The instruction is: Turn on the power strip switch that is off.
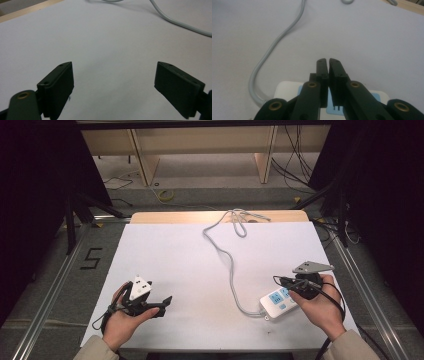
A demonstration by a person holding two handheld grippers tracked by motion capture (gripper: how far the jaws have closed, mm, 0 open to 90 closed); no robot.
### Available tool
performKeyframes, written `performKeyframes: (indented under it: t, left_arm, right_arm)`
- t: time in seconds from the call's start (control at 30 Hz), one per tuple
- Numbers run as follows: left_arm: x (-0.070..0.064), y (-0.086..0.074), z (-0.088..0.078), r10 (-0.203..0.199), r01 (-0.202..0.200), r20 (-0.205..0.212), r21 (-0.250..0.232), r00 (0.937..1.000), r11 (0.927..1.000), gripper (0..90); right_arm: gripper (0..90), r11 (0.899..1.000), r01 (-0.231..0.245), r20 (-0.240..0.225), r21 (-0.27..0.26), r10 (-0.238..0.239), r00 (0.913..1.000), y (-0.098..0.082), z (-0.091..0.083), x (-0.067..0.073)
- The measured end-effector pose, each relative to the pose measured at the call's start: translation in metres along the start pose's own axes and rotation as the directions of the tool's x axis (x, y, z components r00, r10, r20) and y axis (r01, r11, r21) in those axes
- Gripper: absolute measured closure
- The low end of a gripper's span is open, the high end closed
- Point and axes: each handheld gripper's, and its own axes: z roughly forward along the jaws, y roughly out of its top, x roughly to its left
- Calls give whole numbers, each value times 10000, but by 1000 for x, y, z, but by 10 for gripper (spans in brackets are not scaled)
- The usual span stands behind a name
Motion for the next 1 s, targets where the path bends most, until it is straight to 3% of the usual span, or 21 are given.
performKeyframes:
  t: [0.53, 0.8, 1.0]
  left_arm:
    - [1, 1, 2, 51, -51, -80, -25, 10000, 10000, 154]
    - [1, 1, 3, -7, 6, -102, -69, 9999, 10000, 154]
    - [2, 2, 4, -8, 7, -104, -65, 9999, 10000, 154]
  right_arm:
    - [732, 9947, -440, 209, -934, 461, 9987, 5, 1, -13]
    - [628, 9891, -534, 157, -1371, 561, 9983, 5, 5, -20]
    - [511, 9800, -684, -135, -1867, 671, 9977, 1, 10, -23]
